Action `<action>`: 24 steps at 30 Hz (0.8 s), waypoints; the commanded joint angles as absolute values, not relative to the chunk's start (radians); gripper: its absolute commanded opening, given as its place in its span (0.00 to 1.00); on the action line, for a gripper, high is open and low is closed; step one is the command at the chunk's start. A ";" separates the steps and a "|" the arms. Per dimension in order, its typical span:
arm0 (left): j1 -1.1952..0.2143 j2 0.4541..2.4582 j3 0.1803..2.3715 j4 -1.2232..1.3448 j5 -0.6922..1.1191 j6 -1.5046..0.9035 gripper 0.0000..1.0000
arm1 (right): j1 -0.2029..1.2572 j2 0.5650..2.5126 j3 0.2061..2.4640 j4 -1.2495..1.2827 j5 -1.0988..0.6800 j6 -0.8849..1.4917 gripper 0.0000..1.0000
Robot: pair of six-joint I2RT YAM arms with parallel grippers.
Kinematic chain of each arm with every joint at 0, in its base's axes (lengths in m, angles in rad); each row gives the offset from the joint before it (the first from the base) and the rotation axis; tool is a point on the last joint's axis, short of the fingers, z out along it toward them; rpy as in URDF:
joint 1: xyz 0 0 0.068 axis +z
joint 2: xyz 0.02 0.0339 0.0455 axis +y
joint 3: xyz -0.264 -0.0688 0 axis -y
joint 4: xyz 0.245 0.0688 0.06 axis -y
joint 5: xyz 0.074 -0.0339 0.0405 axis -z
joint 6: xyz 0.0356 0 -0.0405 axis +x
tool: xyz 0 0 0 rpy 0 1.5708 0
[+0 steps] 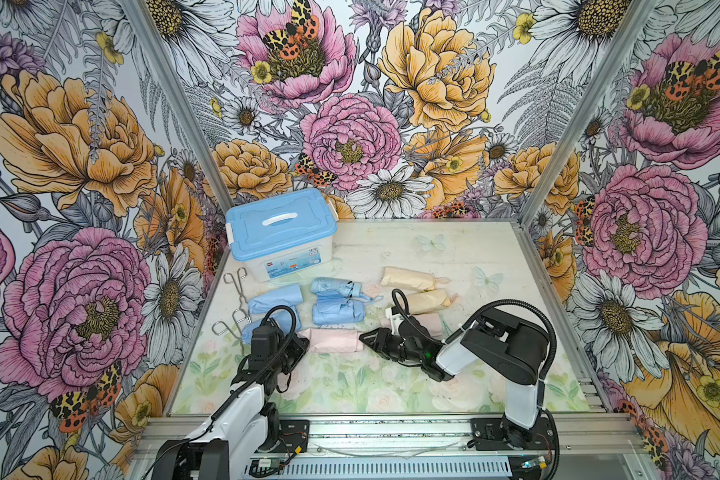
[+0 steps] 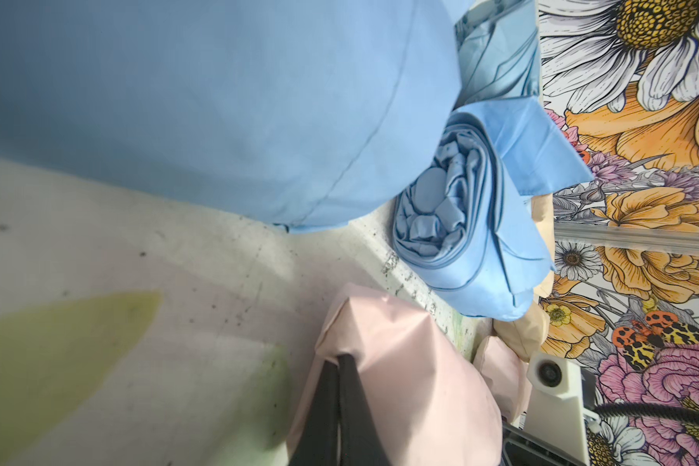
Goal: Take umbrellas out of sleeves
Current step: Take out the umbrella from the umbrella sleeve.
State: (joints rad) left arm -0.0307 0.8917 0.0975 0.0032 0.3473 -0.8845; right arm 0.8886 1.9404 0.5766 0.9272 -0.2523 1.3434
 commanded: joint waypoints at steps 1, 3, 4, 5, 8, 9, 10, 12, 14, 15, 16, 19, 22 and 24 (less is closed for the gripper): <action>-0.040 0.890 0.116 -0.012 0.313 -0.884 0.00 | 0.889 2.001 0.605 0.910 -0.288 1.332 0.41; -0.041 0.890 0.116 -0.012 0.312 -0.885 0.00 | 0.891 2.020 0.605 0.930 -0.292 1.336 0.42; -0.041 0.891 0.117 -0.012 0.311 -0.885 0.00 | 0.891 2.029 0.606 0.937 -0.296 1.338 0.43; -0.041 0.891 0.117 -0.012 0.310 -0.886 0.00 | 0.892 2.037 0.605 0.951 -0.300 1.340 0.44; -0.043 0.899 0.118 -0.007 0.310 -0.887 0.00 | 0.894 2.058 0.606 1.010 -0.312 1.350 0.46; -0.043 0.902 0.118 -0.006 0.309 -0.885 0.00 | 0.894 2.060 0.605 1.028 -0.315 1.349 0.46; -0.045 0.905 0.117 -0.003 0.308 -0.886 0.00 | 0.896 2.061 0.605 1.042 -0.315 1.346 0.45; -0.044 0.909 0.116 -0.002 0.307 -0.887 0.00 | 0.899 2.057 0.604 1.069 -0.318 1.339 0.39; -0.045 0.910 0.117 0.000 0.306 -0.887 0.00 | 0.900 2.052 0.599 1.100 -0.316 1.336 0.36; -0.044 0.910 0.117 0.000 0.305 -0.887 0.00 | 0.902 2.051 0.598 1.120 -0.315 1.338 0.35; -0.044 0.909 0.117 0.000 0.307 -0.887 0.00 | 0.902 2.052 0.596 1.144 -0.316 1.338 0.35; -0.044 0.904 0.115 -0.005 0.303 -0.887 0.00 | 0.903 2.056 0.588 1.204 -0.315 1.339 0.31; -0.045 0.895 0.115 -0.010 0.298 -0.887 0.00 | 0.904 2.048 0.580 1.235 -0.309 1.339 0.26; -0.044 0.887 0.116 -0.016 0.294 -0.887 0.00 | 0.904 2.036 0.572 1.234 -0.305 1.330 0.24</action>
